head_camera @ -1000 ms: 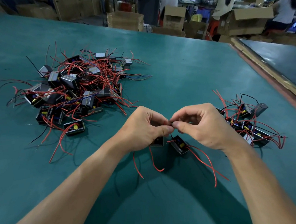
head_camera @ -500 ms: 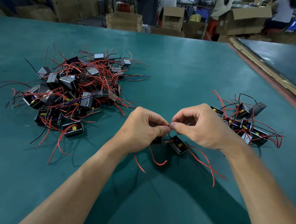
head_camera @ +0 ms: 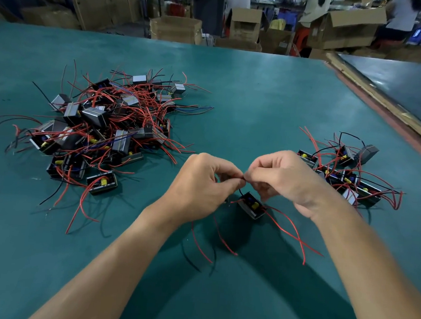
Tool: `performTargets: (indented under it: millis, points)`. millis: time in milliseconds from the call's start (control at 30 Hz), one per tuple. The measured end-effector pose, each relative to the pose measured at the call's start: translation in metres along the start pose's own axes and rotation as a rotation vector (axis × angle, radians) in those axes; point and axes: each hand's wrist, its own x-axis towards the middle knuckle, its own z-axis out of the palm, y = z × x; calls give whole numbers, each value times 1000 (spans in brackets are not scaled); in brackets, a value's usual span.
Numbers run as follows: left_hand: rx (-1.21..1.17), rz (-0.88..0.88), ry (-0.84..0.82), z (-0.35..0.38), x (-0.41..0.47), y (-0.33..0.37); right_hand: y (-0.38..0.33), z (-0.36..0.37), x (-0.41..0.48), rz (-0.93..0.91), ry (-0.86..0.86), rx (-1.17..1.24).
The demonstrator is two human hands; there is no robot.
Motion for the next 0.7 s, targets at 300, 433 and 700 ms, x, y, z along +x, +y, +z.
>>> performTargets:
  millis: [300, 433, 700]
  points:
    - [-384, -319, -178, -6, 1, 3, 3, -15, -6, -363, -5, -196]
    - [-392, -304, -220, -6, 1, 3, 1, -16, -10, -352, -38, -228]
    - [-315, -268, -181, -6, 0, 5, -4, -14, -11, -371, 2, -257]
